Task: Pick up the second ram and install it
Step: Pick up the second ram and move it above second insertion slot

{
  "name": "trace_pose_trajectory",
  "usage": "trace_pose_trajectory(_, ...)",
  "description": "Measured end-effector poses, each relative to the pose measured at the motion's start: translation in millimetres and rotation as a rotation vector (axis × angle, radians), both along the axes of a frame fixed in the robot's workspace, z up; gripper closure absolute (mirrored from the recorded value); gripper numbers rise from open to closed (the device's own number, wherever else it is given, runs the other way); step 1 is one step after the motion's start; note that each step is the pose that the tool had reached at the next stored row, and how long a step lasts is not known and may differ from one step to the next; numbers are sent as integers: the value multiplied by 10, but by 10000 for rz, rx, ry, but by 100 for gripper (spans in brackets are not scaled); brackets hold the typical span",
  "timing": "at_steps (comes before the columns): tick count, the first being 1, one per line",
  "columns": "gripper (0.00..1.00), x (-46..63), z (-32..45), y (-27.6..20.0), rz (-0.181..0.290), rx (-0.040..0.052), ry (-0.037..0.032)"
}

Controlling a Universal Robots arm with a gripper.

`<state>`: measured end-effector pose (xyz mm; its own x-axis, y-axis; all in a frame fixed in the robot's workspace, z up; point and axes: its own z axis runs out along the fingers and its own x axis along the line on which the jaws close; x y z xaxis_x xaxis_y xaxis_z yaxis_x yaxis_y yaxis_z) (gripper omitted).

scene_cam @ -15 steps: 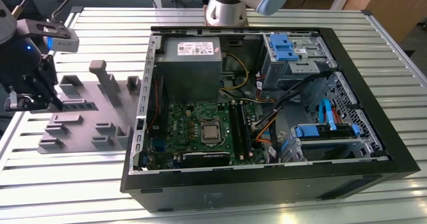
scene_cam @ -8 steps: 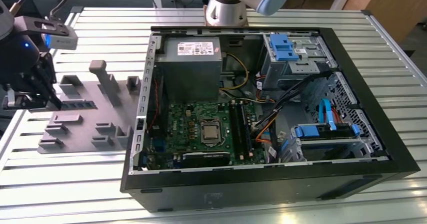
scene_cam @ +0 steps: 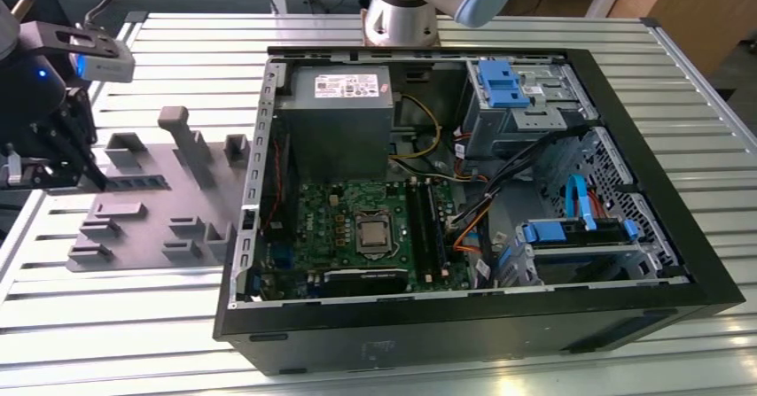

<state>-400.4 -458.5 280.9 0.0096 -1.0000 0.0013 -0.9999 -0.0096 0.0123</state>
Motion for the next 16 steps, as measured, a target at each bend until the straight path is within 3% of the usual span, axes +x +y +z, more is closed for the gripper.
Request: trace_pose_trajectory(16,86,0,133,0,0,0,0)
